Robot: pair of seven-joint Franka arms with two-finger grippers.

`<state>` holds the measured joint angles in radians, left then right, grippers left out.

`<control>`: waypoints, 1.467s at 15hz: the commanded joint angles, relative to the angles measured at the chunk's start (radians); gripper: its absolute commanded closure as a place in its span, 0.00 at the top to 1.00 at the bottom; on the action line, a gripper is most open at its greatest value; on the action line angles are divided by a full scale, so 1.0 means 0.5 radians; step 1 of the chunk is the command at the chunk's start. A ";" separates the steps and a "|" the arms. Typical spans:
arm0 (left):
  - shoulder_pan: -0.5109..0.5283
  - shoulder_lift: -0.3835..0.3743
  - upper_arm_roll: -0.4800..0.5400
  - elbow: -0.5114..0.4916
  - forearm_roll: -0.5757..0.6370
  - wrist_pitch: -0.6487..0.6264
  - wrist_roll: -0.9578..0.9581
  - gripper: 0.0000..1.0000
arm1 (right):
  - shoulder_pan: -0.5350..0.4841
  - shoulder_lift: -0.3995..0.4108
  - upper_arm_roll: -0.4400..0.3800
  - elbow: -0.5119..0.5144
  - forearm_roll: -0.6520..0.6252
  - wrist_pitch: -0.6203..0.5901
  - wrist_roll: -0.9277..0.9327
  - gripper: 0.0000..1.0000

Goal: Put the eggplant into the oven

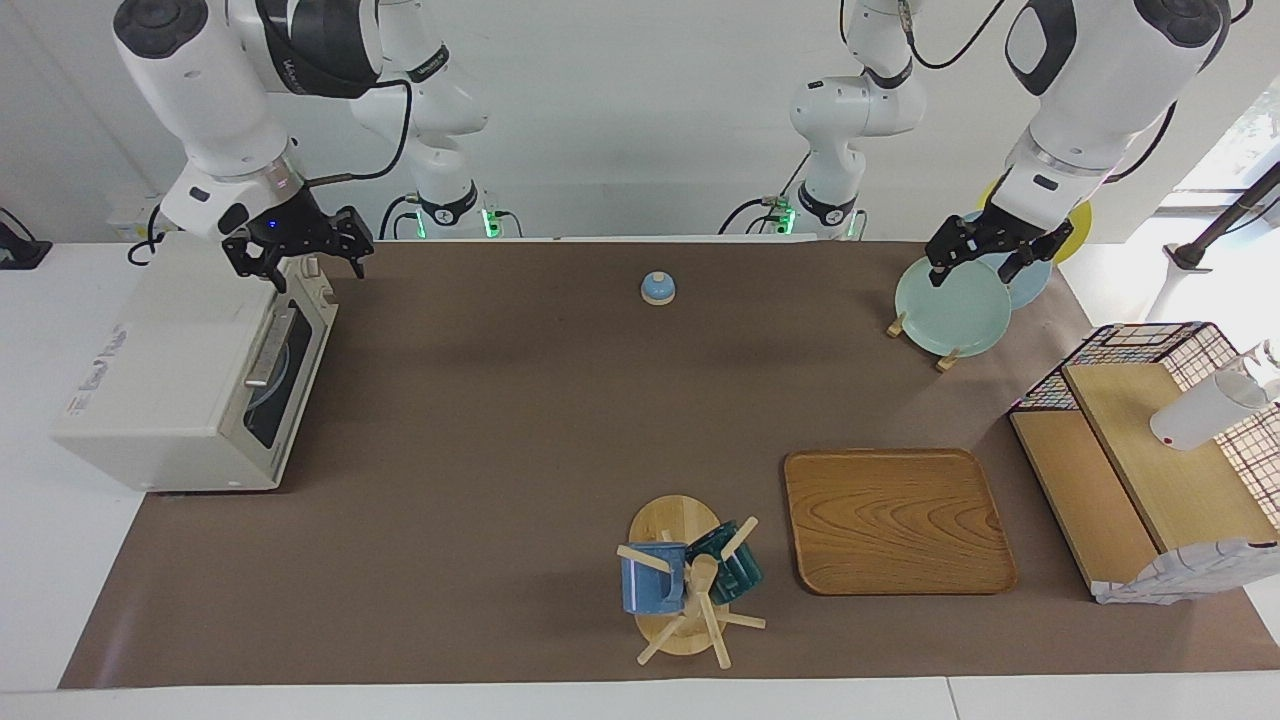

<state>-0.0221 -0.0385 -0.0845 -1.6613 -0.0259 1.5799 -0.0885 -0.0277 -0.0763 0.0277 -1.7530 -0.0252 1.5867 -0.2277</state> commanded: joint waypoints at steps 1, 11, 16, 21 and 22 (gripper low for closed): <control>0.020 0.000 -0.015 0.009 0.027 -0.024 0.014 1.00 | 0.217 0.027 -0.263 0.052 0.066 -0.075 0.087 1.00; 0.020 0.000 -0.018 0.009 0.027 -0.024 0.014 1.00 | 0.203 0.165 -0.255 0.248 -0.020 -0.149 0.090 1.00; 0.020 0.000 -0.015 0.009 0.027 -0.024 0.014 1.00 | 0.203 0.147 -0.239 0.236 -0.008 -0.142 0.075 1.00; 0.020 0.000 -0.018 0.009 0.027 -0.024 0.014 1.00 | 0.163 0.131 -0.258 0.239 -0.005 -0.152 0.075 1.00; 0.020 0.003 -0.018 0.009 0.027 -0.024 0.014 1.00 | 0.154 0.131 -0.261 0.242 -0.005 -0.148 0.072 1.00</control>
<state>-0.0220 -0.0385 -0.0846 -1.6613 -0.0259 1.5797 -0.0885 0.0615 -0.0104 -0.1047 -1.6491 -0.0259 1.5338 -0.1943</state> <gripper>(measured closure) 0.000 0.000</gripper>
